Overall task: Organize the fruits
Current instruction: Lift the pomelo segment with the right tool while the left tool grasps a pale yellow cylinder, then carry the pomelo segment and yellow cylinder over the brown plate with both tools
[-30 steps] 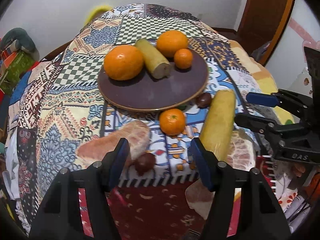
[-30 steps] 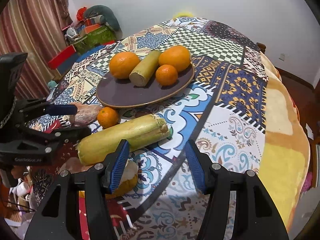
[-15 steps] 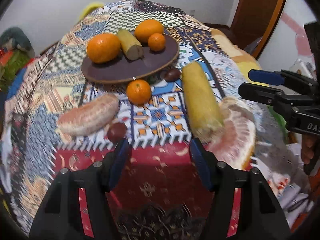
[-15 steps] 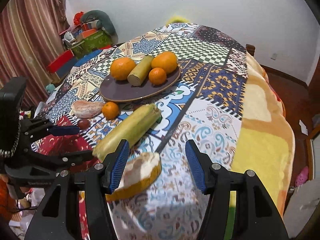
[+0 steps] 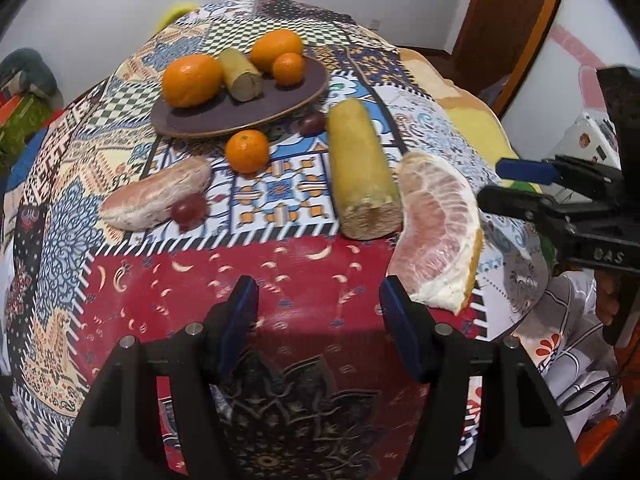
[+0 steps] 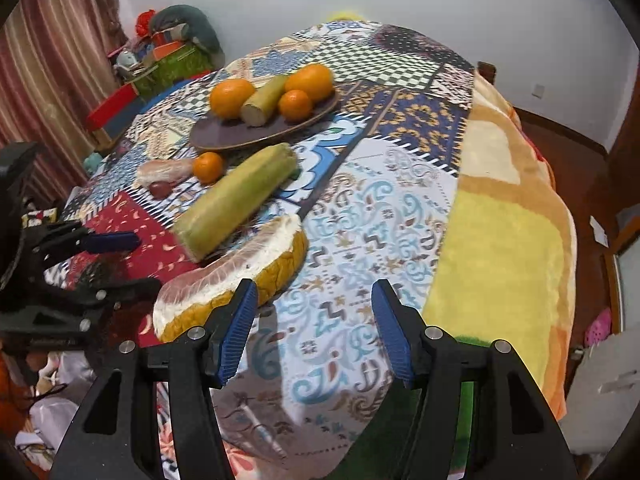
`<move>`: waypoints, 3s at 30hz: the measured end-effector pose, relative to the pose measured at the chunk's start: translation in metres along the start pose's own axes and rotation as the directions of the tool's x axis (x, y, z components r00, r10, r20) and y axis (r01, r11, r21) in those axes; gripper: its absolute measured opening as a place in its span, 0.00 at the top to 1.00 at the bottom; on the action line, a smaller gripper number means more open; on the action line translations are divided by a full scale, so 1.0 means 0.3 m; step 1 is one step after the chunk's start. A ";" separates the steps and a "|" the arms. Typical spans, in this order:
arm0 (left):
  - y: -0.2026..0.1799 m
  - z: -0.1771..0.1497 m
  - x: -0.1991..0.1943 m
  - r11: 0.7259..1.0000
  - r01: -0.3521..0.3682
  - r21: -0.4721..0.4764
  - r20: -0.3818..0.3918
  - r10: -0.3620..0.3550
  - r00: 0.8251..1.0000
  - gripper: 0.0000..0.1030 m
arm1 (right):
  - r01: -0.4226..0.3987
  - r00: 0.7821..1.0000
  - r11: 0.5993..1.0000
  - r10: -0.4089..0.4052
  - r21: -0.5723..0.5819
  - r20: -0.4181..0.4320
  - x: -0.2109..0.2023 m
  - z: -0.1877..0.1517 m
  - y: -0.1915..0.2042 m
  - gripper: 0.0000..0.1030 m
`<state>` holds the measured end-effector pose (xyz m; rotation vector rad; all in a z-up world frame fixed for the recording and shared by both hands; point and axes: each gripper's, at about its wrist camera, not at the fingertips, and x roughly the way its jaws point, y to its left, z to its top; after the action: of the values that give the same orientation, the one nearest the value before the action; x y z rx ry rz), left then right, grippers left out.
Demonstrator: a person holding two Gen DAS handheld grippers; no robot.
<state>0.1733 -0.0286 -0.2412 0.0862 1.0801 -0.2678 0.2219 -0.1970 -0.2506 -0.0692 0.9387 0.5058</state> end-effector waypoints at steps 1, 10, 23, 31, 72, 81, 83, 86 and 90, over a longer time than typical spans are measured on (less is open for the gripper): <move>-0.008 0.005 0.004 1.000 0.007 0.000 0.000 -0.007 1.000 0.38 | 0.009 1.000 1.000 -0.009 0.007 0.003 0.003 0.005 -0.011 0.46; -0.036 0.051 0.023 0.998 0.059 -0.038 0.023 -0.058 0.998 0.38 | 0.053 0.998 0.998 -0.054 0.017 0.022 -0.003 0.039 -0.037 0.46; 0.102 0.015 -0.105 0.991 -0.009 -0.131 0.122 0.025 0.992 0.38 | 0.016 1.000 0.998 -0.016 -0.058 -0.015 0.085 0.059 0.114 0.33; 0.085 0.042 -0.100 0.993 0.005 -0.114 0.130 0.010 0.992 0.38 | 0.039 0.999 0.996 -0.041 -0.082 -0.024 0.117 0.048 0.130 0.27; -0.025 0.261 0.162 0.992 0.056 -0.110 0.060 -0.050 0.997 0.63 | 0.011 0.999 0.999 -0.010 -0.040 0.031 0.099 0.078 -0.047 0.54; -0.003 0.245 0.021 0.991 0.056 -0.123 0.150 -0.037 0.988 0.64 | 0.012 0.997 0.999 -0.009 -0.046 0.079 0.053 0.112 -0.016 0.55; 0.005 0.241 -0.015 0.990 0.054 -0.128 0.174 -0.031 0.984 0.64 | 0.011 0.996 0.999 -0.006 -0.052 0.093 0.041 0.125 -0.004 0.55; 0.023 0.241 -0.063 0.989 0.048 -0.138 0.208 -0.018 0.978 0.63 | 0.010 0.993 0.998 -0.003 -0.058 0.115 0.024 0.148 0.012 0.55; 0.055 0.248 -0.114 0.988 0.036 -0.153 0.248 0.003 0.969 0.64 | 0.007 0.989 0.998 0.002 -0.065 0.145 0.005 0.183 0.029 0.55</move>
<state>0.2262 -0.0216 -0.1770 -0.0949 0.8493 -0.2015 0.2601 -0.1737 -0.2175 -0.0917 0.7802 0.5322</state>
